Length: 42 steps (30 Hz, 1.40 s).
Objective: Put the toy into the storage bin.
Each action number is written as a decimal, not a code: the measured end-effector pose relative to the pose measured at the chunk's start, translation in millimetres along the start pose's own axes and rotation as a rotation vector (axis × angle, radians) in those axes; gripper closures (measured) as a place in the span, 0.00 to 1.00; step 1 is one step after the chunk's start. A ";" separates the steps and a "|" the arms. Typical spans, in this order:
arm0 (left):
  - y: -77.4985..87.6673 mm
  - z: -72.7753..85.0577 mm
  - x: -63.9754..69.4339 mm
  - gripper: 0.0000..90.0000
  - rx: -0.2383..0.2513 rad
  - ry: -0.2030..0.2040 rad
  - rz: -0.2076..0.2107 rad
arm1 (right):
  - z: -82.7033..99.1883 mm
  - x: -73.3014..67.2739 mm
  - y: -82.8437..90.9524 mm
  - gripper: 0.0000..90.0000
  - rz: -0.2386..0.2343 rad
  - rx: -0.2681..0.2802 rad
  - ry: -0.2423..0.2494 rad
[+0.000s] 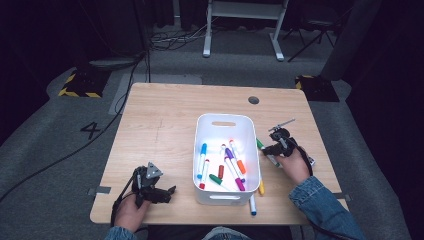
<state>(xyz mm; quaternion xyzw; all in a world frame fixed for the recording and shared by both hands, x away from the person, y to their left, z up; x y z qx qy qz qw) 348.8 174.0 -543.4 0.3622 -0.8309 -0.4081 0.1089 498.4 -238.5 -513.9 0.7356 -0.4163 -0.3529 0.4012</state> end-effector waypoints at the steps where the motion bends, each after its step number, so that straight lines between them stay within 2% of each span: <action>1: 0.0 0.0 0.0 0.00 0.000 0.000 0.000 | 0.1 -0.2 1.4 0.86 -0.011 0.000 -0.006; 4: 0.0 -0.1 -0.7 0.00 0.002 -0.005 -0.006 | -0.4 0.2 4.6 0.86 -0.017 0.013 -0.011; 7: 0.0 0.0 0.0 0.00 0.000 0.000 0.000 | -2.2 -1.9 15.2 0.86 -0.043 0.040 -0.013; 12: 0.0 0.0 0.0 0.00 0.000 0.000 0.000 | -4.5 -4.7 28.0 0.86 -0.058 0.065 -0.005; 16: 0.0 0.0 0.0 0.00 0.000 0.001 0.000 | -6.2 -11.2 46.2 0.86 -0.076 0.104 0.001; 19: -0.1 -0.1 0.0 0.00 0.000 0.001 -0.001 | -6.5 -13.3 53.4 0.86 -0.086 0.124 0.011; 23: 0.0 0.0 -0.1 0.00 -0.001 0.000 -0.003 | -6.1 -21.5 72.9 0.86 -0.118 0.162 0.018; 26: 0.2 0.0 -0.1 0.00 -0.002 0.000 -0.003 | -6.1 -25.1 79.7 0.86 -0.128 0.176 0.025; 27: 0.1 0.0 -0.1 0.00 -0.001 0.000 -0.002 | -5.7 -30.4 88.6 0.86 -0.144 0.192 0.035; 28: 0.1 0.0 -0.1 0.00 -0.001 0.000 -0.002 | -5.7 -30.4 88.6 0.86 -0.144 0.192 0.035; 34: 0.2 0.0 -0.1 0.00 -0.002 0.000 -0.002 | -3.8 -49.4 115.6 0.86 -0.180 0.240 0.091; 36: 0.0 0.0 0.0 0.00 -0.001 0.001 -0.001 | -3.5 -51.8 118.3 0.86 -0.185 0.244 0.091; 42: 0.1 0.0 -0.1 0.00 -0.001 0.002 -0.005 | -2.2 -73.1 134.5 0.86 -0.226 0.268 0.147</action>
Point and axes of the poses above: each handheld gripper's, and its own axes: y roughly backward along the jaws, z roughly out of its underside, x roughly to its right, the point moved 5 cm from there along -y, roughly forward along the jaws, and after that the axes turned 13 degrees about -y, right-handed, at the moved point
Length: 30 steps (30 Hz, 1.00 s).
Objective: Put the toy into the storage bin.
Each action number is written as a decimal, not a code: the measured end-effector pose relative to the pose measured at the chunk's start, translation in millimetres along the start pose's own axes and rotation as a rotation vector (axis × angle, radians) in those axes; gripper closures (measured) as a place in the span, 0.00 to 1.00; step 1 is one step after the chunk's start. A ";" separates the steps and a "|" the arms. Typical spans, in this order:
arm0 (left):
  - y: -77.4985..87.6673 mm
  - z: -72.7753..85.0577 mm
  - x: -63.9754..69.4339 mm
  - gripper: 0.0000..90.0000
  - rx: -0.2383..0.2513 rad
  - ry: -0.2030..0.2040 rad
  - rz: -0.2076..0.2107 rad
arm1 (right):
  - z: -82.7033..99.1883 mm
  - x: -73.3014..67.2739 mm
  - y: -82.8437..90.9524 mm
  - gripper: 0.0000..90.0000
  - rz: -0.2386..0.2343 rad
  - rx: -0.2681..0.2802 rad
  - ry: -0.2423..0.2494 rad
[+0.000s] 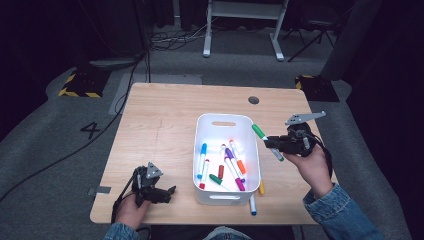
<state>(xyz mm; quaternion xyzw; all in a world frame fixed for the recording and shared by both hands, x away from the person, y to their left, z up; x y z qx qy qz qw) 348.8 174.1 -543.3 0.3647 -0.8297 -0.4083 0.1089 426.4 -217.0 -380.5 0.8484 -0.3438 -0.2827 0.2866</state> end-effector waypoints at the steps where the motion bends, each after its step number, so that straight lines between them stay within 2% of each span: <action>1: 0.0 0.0 0.0 0.00 0.000 0.000 0.000 | 0.0 0.0 0.0 0.86 0.000 0.000 0.000; 2: 0.2 0.1 0.0 0.00 -0.003 0.000 0.001 | -0.1 -8.5 0.7 0.86 -0.017 -0.003 0.019; 4: 0.3 0.2 0.4 0.00 -0.006 0.007 0.001 | -0.5 -12.8 0.7 0.86 -0.027 0.001 0.025; 6: 0.2 -0.2 0.2 0.00 -0.006 0.006 -0.004 | -0.9 -24.8 0.7 0.86 -0.050 -0.004 0.045; 8: -0.2 -0.8 -0.4 0.00 0.000 0.000 -0.008 | -0.9 -28.0 0.6 0.86 -0.059 -0.007 0.048; 10: -0.7 -1.1 -0.4 0.00 0.000 -0.001 -0.007 | -1.1 -42.0 -1.1 0.86 -0.087 -0.014 0.057; 12: -0.8 -1.2 -0.4 0.00 0.000 -0.001 -0.007 | -1.0 -45.8 -1.9 0.86 -0.094 -0.019 0.068; 13: -0.6 -1.3 -1.1 0.00 -0.004 -0.006 -0.008 | -1.0 -54.3 -4.3 0.86 -0.108 -0.025 0.080; 14: -0.6 -1.3 -1.1 0.00 -0.004 -0.006 -0.008 | -1.0 -54.3 -4.3 0.86 -0.108 -0.025 0.080; 17: -1.4 -1.8 -1.5 0.00 0.000 -0.007 -0.009 | -1.0 -69.4 -8.4 0.86 -0.131 -0.035 0.107; 25: -1.8 -2.0 -1.4 0.00 -0.001 -0.006 -0.003 | -1.5 -92.0 -14.2 0.86 -0.181 -0.043 0.130; 30: -1.8 -2.0 -1.4 0.00 0.000 -0.006 -0.003 | 3.8 -101.2 -18.7 0.86 -0.211 -0.075 0.145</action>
Point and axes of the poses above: each handheld gripper's, and its own axes: y roughly backward along the jaws, z roughly out of its underside, x roughly to its right, the point moved 5 cm from there along -y, roughly forward along the jaws, and after that the axes turned 13 degrees about -y, right-handed, at the moved point
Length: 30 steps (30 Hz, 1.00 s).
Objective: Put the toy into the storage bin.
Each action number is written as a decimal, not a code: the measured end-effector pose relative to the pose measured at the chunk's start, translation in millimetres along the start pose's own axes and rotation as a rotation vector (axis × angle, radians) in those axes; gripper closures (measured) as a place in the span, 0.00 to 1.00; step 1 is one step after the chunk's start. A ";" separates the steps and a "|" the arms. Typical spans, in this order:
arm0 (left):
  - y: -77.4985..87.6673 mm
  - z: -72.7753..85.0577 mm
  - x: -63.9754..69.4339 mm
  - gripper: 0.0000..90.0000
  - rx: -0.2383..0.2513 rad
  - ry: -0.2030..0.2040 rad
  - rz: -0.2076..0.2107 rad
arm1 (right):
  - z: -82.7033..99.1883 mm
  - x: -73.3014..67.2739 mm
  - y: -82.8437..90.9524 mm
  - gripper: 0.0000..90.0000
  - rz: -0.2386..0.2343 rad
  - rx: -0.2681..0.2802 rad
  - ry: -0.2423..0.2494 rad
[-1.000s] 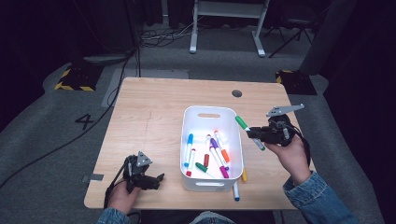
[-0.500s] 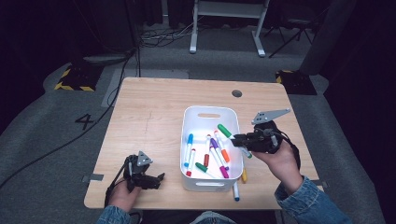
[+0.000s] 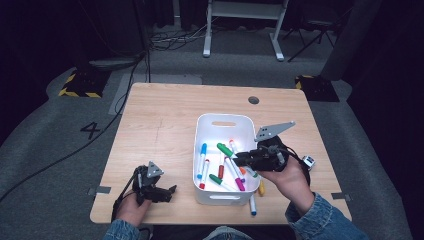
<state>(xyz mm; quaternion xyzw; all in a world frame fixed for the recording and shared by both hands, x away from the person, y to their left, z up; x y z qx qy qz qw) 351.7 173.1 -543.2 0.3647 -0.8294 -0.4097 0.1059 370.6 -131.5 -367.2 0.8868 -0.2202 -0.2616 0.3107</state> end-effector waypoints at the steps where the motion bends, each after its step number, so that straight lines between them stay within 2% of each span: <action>1: 0.0 0.0 0.0 0.00 0.000 0.000 0.001 | 2.1 -0.5 -0.4 0.86 -0.002 -0.013 0.005; 12: 0.0 0.0 0.0 0.00 0.000 0.000 0.000 | 16.9 -4.9 -6.1 0.86 -0.039 -0.070 -0.011; 14: 0.0 0.0 0.0 0.00 0.000 0.000 0.000 | 18.0 -5.4 -8.5 0.86 -0.043 -0.083 -0.001; 16: 0.0 0.0 0.0 0.00 0.000 0.000 0.001 | 20.1 -5.8 -11.6 0.86 -0.029 -0.098 0.008; 20: 0.0 0.0 0.0 0.00 0.000 0.000 0.001 | 23.5 -7.0 -16.6 0.86 -0.036 -0.120 0.001; 23: 0.0 0.0 0.0 0.00 0.000 0.000 0.000 | 26.7 -6.9 -23.1 0.86 -0.033 -0.142 0.025; 24: 0.0 0.0 0.0 0.00 0.000 0.000 0.001 | 28.2 -7.5 -26.7 0.85 -0.030 -0.166 0.031; 26: 0.0 0.0 0.0 0.00 0.000 0.000 0.000 | 29.1 -8.8 -28.6 0.85 -0.032 -0.175 0.018; 30: 0.0 0.0 0.0 0.00 0.000 0.000 0.000 | 31.2 -9.0 -35.3 0.85 -0.010 -0.222 0.029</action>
Point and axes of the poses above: each handheld gripper's, and its own axes: y roughly backward along the jaws, z roughly out of its underside, x roughly to its right, the point moved 5 cm from there along -y, roughly forward along the jaws, and after that the axes turned 13 degrees about -y, right-handed, at the moved point
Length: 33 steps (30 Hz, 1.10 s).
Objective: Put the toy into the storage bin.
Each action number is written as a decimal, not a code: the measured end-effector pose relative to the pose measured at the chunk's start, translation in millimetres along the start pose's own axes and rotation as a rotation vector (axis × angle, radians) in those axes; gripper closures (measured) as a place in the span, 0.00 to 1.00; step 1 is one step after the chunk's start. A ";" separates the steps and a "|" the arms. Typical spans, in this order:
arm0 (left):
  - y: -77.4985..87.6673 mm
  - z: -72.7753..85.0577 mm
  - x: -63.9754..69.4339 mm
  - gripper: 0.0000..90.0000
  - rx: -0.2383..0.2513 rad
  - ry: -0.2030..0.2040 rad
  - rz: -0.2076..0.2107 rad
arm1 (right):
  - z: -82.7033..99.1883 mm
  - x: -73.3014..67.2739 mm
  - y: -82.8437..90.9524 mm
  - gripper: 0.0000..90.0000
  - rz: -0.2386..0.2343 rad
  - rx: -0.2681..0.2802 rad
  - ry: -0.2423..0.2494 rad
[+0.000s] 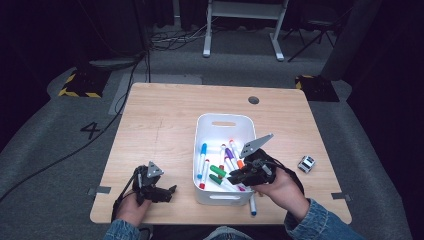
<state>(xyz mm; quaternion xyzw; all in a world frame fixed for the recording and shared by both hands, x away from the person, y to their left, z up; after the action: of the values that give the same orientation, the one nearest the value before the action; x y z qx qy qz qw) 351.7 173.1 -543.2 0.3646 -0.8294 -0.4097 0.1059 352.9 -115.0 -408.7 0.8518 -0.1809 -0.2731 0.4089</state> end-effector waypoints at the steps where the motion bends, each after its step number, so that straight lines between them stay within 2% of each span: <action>1: 0.0 0.0 0.0 0.00 0.000 0.000 0.000 | -0.4 -0.1 -1.5 0.85 -0.001 -0.010 0.005; 4: 0.0 0.0 0.0 0.00 0.000 0.000 0.000 | -1.0 -0.3 -5.0 0.81 -0.001 -0.030 0.026; 5: 0.0 0.0 0.0 0.00 0.000 0.000 0.000 | -1.9 -1.7 -8.5 0.64 -0.013 -0.025 0.034; 8: 0.0 0.0 0.0 0.00 0.000 0.000 0.000 | -2.3 -2.5 -5.2 0.62 -0.010 -0.013 0.006; 9: 0.0 0.0 -0.1 0.00 0.000 0.000 0.000 | -3.3 -1.6 0.9 0.59 -0.007 0.013 -0.005; 10: 0.0 0.0 -0.1 0.00 0.000 0.000 0.000 | -3.3 -1.6 0.9 0.59 -0.007 0.013 -0.005; 11: 0.0 0.0 -0.1 0.00 0.000 -0.001 0.000 | -5.1 0.4 7.8 0.58 -0.016 0.055 -0.012; 14: 0.0 0.0 0.0 0.00 0.000 0.000 0.000 | -5.7 2.0 15.3 0.58 -0.013 0.075 -0.019; 17: 0.0 0.0 0.0 0.00 0.000 0.000 0.000 | -7.2 3.3 28.4 0.58 0.001 0.118 -0.024; 20: 0.0 0.0 -0.1 0.00 0.000 -0.001 0.000 | -7.0 4.5 33.2 0.58 0.005 0.130 -0.032; 21: 0.0 0.0 -0.1 0.00 0.000 -0.001 0.001 | -6.8 7.0 36.7 0.58 0.014 0.138 -0.026; 26: 0.0 0.0 -0.1 0.00 0.000 -0.001 0.000 | -4.7 15.4 50.2 0.59 0.037 0.173 -0.057; 33: 0.0 0.0 0.0 0.00 0.000 0.000 0.000 | 2.6 38.2 69.3 0.59 0.095 0.217 -0.105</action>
<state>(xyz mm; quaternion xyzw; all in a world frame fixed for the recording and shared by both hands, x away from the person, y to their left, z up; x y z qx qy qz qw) 351.7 173.1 -543.2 0.3645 -0.8295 -0.4097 0.1059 375.5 -178.5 -367.0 0.8660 -0.2705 -0.2764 0.3169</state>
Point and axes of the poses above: each handheld gripper's, and its own axes: y roughly backward along the jaws, z roughly out of its underside, x roughly to its right, the point moved 5 cm from there along -y, roughly forward along the jaws, and after that the axes turned 13 degrees about -y, right-handed, at the moved point
